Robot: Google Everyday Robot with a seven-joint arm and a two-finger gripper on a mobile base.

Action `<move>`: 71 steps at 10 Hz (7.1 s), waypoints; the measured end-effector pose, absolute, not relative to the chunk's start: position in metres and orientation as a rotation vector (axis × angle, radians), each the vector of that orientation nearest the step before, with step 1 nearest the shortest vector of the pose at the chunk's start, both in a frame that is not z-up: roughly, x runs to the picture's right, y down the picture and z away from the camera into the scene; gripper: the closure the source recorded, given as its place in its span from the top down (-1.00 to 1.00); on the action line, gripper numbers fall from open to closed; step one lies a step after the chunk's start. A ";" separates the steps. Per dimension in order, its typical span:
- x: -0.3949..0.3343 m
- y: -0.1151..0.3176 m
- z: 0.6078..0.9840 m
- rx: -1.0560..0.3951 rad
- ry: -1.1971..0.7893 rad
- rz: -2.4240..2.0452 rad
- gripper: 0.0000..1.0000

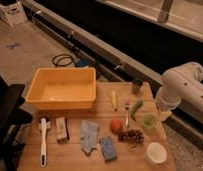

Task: Place banana in tray

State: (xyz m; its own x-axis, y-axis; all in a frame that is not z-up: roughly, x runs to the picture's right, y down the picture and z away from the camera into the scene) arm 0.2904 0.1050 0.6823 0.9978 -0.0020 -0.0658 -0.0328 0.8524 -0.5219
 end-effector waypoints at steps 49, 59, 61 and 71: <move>0.113 0.063 0.934 -0.357 -0.352 -0.683 0.30; 0.101 0.079 0.947 -0.402 -0.443 -0.737 -0.88; 0.102 0.078 0.948 -0.389 -0.421 -0.718 -1.00; 0.126 -0.056 0.880 -0.077 -0.236 -0.411 -1.00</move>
State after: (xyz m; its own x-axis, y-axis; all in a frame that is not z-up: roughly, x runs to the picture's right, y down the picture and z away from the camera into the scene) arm 0.1262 -0.0560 0.8802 0.8898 -0.3866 0.2424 0.4045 0.9141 -0.0270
